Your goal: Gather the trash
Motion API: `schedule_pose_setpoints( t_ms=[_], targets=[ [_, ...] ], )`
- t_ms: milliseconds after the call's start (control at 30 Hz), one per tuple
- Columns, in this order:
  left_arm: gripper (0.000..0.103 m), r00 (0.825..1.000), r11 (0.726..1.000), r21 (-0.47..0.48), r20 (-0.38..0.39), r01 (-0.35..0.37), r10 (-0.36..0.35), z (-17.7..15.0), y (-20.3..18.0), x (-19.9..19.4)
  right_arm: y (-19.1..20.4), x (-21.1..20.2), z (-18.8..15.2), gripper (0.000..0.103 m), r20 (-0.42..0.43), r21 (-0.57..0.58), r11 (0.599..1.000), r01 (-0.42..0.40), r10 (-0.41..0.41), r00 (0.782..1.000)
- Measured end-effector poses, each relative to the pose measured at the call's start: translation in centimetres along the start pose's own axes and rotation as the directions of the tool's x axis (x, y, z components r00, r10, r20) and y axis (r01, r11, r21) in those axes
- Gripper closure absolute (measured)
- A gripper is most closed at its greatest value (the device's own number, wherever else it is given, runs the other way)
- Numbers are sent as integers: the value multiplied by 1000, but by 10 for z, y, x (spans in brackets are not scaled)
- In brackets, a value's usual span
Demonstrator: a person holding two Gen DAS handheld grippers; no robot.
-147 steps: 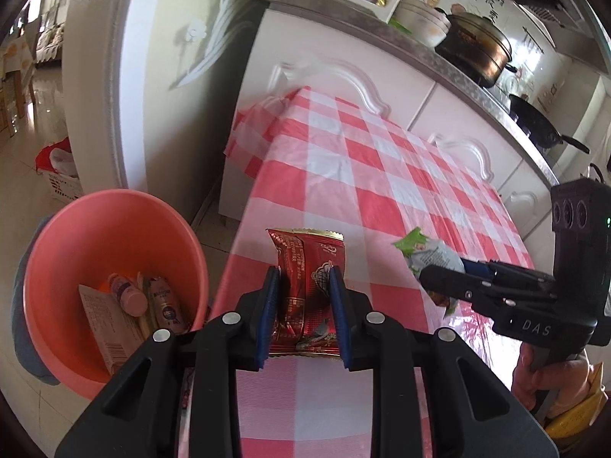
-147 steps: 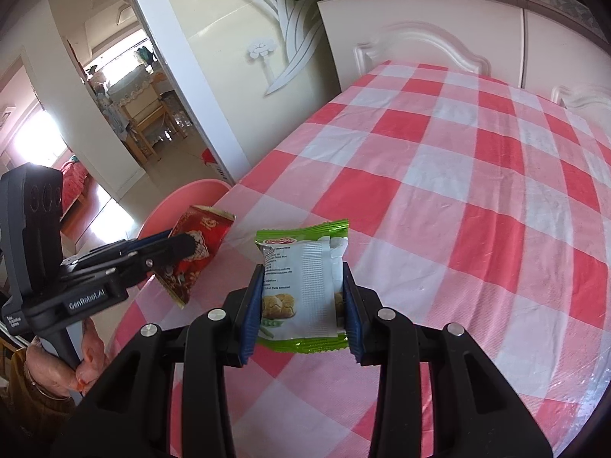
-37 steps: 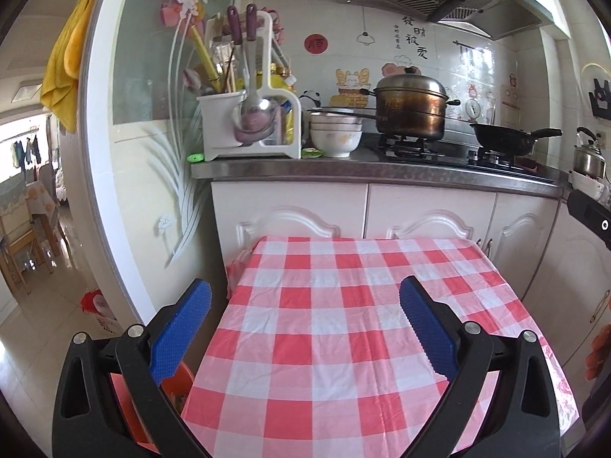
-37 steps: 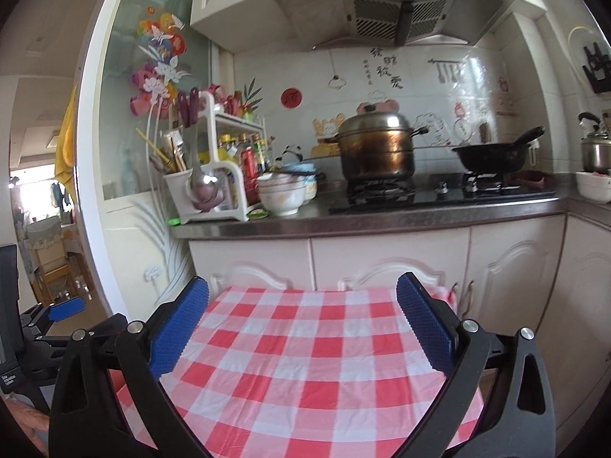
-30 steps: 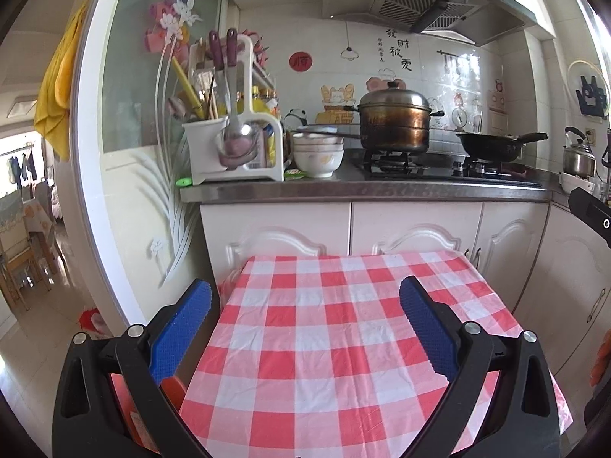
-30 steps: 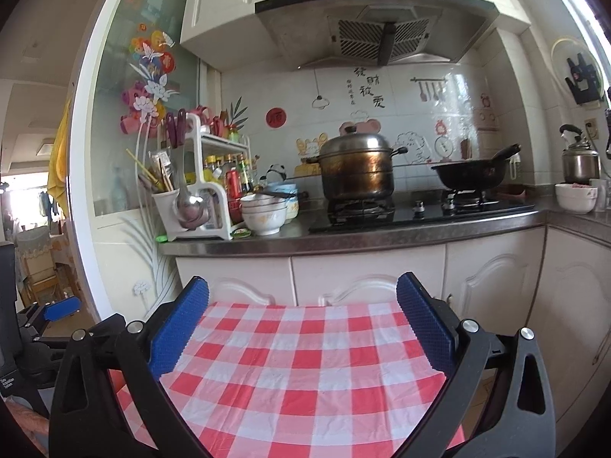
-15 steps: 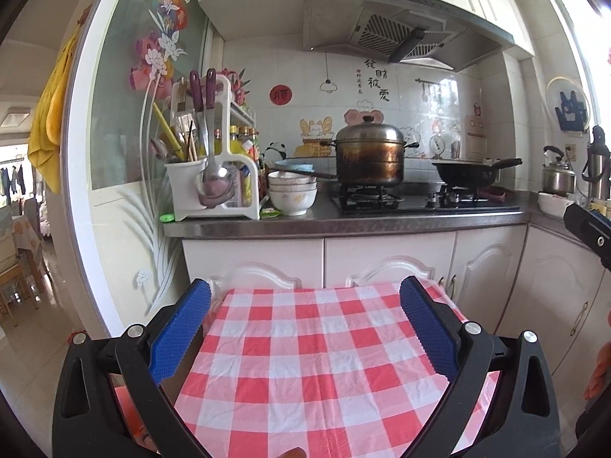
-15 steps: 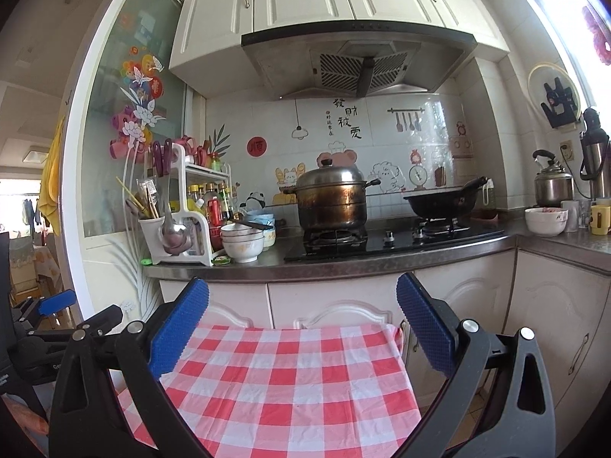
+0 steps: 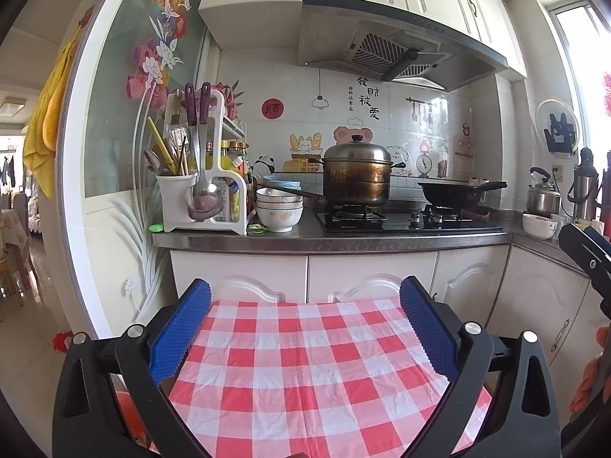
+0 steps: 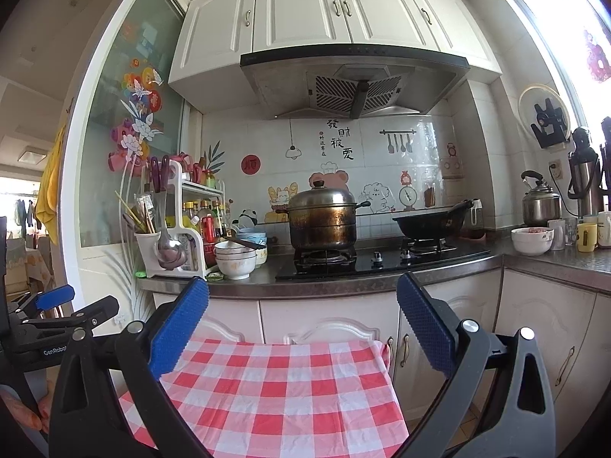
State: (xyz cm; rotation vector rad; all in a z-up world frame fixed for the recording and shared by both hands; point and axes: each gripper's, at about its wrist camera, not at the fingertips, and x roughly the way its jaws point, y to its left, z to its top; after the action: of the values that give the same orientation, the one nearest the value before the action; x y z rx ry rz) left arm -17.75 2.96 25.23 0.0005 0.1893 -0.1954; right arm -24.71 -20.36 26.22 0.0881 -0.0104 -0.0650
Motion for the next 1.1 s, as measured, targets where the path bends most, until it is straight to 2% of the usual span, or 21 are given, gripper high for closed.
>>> schedule_pose_setpoints(
  t_ms=[767,967,1100],
  targets=[
    [5,999,1000,4,-41,-4,5,-12,1,15,0,18,-18,4,-51,-4,1000,0,0,999],
    [5,997,1000,-11,-82,-2,1,-20,5,30,-1,33,-31,4,-98,2,1000,-14,15,995],
    [5,991,1000,2,-135,-15,16,-36,6,47,-4,54,-51,4,-175,29,999,-33,38,984]
  ],
)
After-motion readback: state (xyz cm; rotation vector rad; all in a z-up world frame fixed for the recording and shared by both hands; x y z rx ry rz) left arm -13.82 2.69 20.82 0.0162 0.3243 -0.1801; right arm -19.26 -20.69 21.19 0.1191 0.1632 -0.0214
